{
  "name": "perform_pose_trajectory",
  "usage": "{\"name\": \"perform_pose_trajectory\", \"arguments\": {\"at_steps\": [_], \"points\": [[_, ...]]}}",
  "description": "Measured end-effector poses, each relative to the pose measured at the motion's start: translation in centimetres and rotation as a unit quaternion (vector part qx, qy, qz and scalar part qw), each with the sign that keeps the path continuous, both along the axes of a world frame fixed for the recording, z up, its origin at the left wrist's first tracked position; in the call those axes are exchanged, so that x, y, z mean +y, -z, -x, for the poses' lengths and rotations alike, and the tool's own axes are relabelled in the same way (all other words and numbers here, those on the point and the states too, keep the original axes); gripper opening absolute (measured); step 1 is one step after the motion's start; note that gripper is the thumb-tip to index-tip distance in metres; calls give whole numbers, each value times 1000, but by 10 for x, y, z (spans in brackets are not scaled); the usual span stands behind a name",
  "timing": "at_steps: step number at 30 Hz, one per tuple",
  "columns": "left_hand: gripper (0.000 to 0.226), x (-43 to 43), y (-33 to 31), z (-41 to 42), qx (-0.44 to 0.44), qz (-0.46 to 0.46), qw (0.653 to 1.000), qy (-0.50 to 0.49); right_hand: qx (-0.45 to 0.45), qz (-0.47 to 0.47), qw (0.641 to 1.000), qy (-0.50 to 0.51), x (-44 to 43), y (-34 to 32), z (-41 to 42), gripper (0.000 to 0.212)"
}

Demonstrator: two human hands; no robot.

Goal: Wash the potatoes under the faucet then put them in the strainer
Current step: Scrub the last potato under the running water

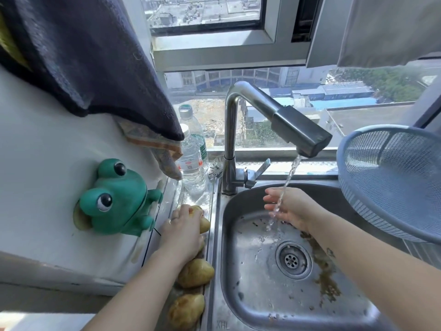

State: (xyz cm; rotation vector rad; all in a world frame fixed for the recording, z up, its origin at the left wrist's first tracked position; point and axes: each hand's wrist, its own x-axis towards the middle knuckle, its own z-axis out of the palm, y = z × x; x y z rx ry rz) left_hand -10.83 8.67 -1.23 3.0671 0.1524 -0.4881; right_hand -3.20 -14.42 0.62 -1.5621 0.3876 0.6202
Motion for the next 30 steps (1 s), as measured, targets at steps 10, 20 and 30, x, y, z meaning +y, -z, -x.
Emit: {"name": "perform_pose_trajectory", "arguments": {"at_steps": [10, 20, 30], "points": [[52, -18, -7, -7, -73, 13, 997, 29, -149, 71, 984, -73, 0, -17, -39, 32], [48, -31, 10, -1, -8, -21, 991, 132, -139, 84, 981, -106, 1, -9, -59, 41], [30, -39, 0, -1, 30, 47, 991, 118, -94, 176, 975, -99, -61, 16, -35, 43]]}}
